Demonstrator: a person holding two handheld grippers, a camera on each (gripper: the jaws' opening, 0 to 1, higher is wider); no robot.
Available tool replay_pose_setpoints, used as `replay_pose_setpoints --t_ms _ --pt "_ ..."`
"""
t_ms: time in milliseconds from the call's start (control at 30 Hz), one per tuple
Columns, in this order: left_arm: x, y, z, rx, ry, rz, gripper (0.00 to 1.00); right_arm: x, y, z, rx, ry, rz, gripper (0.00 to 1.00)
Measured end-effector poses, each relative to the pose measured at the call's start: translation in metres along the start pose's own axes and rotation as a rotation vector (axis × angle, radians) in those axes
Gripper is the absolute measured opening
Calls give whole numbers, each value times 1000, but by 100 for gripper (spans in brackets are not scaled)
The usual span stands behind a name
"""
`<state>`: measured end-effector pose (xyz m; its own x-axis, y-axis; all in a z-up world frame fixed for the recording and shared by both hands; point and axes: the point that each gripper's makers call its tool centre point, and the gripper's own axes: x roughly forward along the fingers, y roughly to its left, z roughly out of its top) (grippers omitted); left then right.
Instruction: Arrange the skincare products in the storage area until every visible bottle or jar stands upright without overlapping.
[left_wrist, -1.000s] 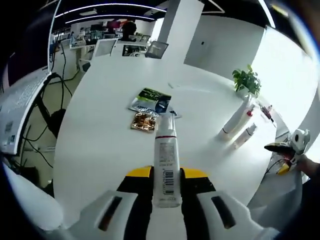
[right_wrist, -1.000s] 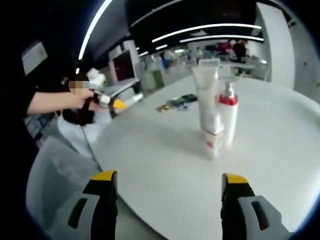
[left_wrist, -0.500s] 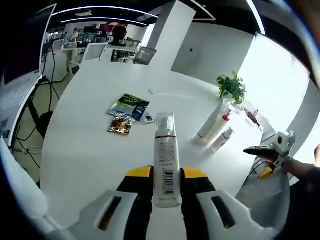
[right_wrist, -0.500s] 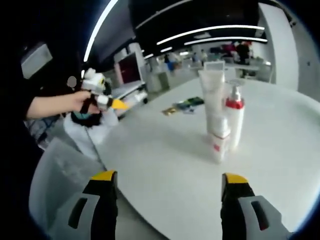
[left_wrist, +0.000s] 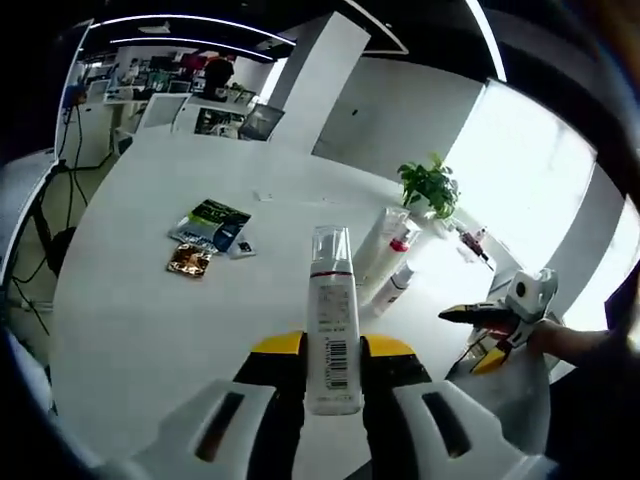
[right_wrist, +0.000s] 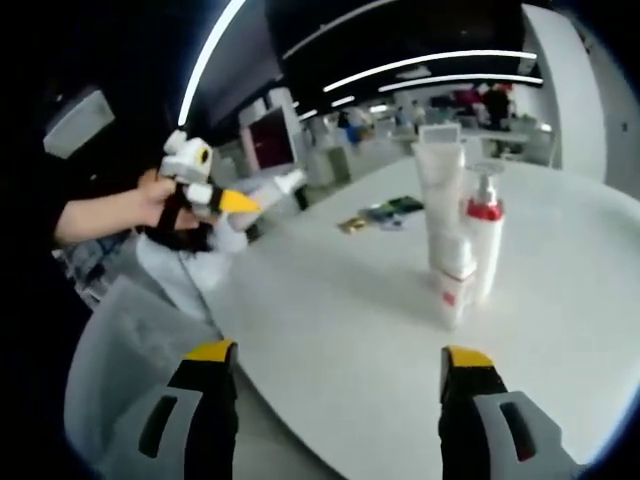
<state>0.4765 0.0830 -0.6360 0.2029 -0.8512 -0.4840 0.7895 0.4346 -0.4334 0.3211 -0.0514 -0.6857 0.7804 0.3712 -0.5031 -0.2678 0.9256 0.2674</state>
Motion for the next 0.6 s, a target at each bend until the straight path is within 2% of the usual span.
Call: replay_pose_setpoints --t_ms 167,433,533,600 --pt "-2 -25 -1 -2 -21 -85 25 0 5 2 -3 -8 19 86" --pt "-7 -52 -2 -4 -47 -177 25 0 14 4 -24 -17 56 86" --pt "-10 -65 -1 -16 -62 -230 25 0 21 6 -29 -26 86 85" --pt "-11 -68 0 -18 -69 -242 25 0 25 7 -30 -31 107 85"
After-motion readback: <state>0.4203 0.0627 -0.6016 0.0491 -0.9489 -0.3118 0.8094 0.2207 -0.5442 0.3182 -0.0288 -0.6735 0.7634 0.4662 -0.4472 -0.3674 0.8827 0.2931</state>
